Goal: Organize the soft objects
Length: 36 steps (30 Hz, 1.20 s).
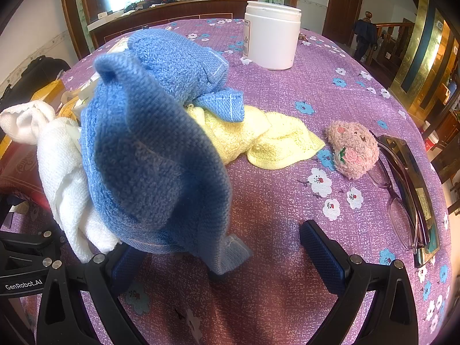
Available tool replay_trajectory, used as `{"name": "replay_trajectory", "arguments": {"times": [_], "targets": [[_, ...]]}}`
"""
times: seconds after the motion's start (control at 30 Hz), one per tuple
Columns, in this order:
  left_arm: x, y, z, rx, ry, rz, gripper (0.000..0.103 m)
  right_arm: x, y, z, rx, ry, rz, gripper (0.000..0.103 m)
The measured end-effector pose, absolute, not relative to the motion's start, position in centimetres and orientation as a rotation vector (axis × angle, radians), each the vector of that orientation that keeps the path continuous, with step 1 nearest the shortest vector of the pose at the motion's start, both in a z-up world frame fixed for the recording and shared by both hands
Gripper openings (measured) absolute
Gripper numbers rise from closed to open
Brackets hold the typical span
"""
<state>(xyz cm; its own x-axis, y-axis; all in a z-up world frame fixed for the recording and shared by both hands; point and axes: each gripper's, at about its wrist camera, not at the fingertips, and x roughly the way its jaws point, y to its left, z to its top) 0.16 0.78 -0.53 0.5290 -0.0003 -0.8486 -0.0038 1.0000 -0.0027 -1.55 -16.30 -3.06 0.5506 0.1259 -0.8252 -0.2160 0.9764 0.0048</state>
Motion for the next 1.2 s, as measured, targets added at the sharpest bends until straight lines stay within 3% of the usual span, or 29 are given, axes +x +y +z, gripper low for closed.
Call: {"name": "replay_trajectory", "arguments": {"times": [0.67, 0.8, 1.0, 1.07, 1.2], "targets": [[-3.0, 1.5, 1.5, -0.050, 1.001, -0.146, 0.103, -2.1, -17.2, -2.4, -0.162, 1.025, 0.343, 0.102], [-5.8, 3.0, 3.1, -0.121, 0.886, -0.267, 0.103, -5.9, -18.8, -0.2, -0.296, 0.917, 0.444, 0.102], [-6.9, 1.7, 3.9, -0.075, 0.819, -0.264, 0.103, -7.7, -23.7, 3.4, -0.179, 0.765, 0.449, 0.102], [-7.2, 0.8, 4.1, -0.057, 0.806, -0.256, 0.103, -6.7, -25.7, 4.2, -0.095, 0.746, 0.393, 0.097], [-6.7, 1.1, 4.3, -0.056, 0.792, -0.240, 0.103, -3.2, -28.0, 4.7, 0.031, 0.758, 0.245, 0.065]]}}
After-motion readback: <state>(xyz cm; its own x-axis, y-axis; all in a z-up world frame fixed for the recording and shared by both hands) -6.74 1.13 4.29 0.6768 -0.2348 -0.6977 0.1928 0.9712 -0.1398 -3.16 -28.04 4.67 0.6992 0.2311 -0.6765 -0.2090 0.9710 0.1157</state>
